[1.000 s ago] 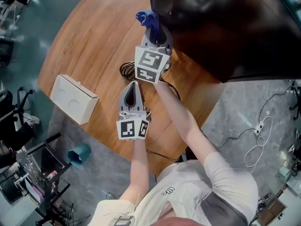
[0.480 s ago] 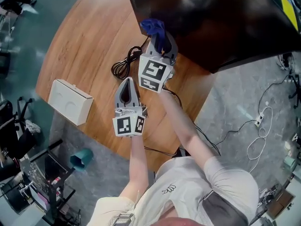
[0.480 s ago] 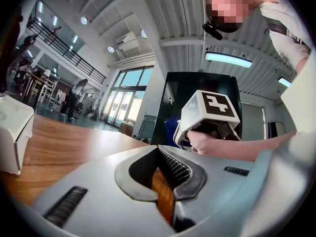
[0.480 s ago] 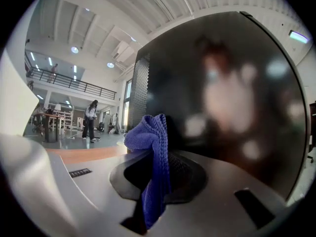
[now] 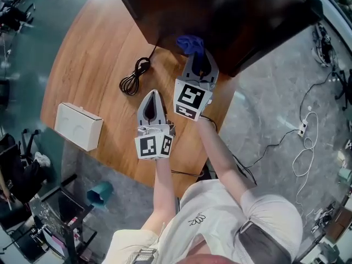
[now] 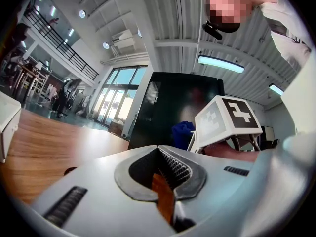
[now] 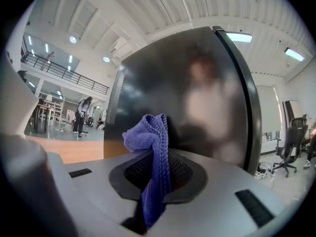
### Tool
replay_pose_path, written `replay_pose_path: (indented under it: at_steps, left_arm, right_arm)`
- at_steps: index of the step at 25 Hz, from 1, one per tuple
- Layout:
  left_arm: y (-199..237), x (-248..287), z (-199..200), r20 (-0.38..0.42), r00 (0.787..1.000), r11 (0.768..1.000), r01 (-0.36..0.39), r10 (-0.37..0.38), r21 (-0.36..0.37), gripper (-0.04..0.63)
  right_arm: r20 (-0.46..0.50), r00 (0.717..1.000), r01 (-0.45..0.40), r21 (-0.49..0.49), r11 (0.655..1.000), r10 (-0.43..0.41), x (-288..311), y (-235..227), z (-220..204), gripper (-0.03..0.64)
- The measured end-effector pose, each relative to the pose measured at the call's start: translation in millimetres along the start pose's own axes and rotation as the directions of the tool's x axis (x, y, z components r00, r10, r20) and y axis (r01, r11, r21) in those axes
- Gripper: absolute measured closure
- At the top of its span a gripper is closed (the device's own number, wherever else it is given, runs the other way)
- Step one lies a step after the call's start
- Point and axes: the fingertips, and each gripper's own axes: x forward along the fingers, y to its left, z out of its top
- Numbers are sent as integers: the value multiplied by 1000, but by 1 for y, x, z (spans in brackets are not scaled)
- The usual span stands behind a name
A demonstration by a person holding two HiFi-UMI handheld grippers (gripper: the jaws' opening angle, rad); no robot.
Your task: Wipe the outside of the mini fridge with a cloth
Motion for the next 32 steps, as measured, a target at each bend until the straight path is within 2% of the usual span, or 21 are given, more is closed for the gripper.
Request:
replay_pose_path:
  at_steps: [12, 17, 22, 26, 32]
  left_arm:
    - [-43, 0, -1, -21, 997, 997, 74, -73, 7, 591]
    - [-62, 2, 1, -30, 993, 993, 114, -114, 24, 591]
    - [-67, 2, 2, -31, 992, 992, 125, -124, 26, 591]
    - [-72, 4, 5, -25, 991, 991, 129, -129, 19, 591]
    - [-78, 5, 2, -25, 990, 990, 141, -141, 15, 591]
  right_arm:
    - [-46, 993, 109, 26, 994, -107, -43, -86, -14, 555]
    - [-54, 991, 124, 25, 992, -122, -53, -108, -16, 555]
    - [-65, 983, 174, 44, 984, -171, -62, -132, -16, 555]
    - [-65, 980, 187, -2, 982, -186, -66, -149, -16, 555]
    - [-69, 976, 206, -16, 979, -206, -68, -162, -20, 555]
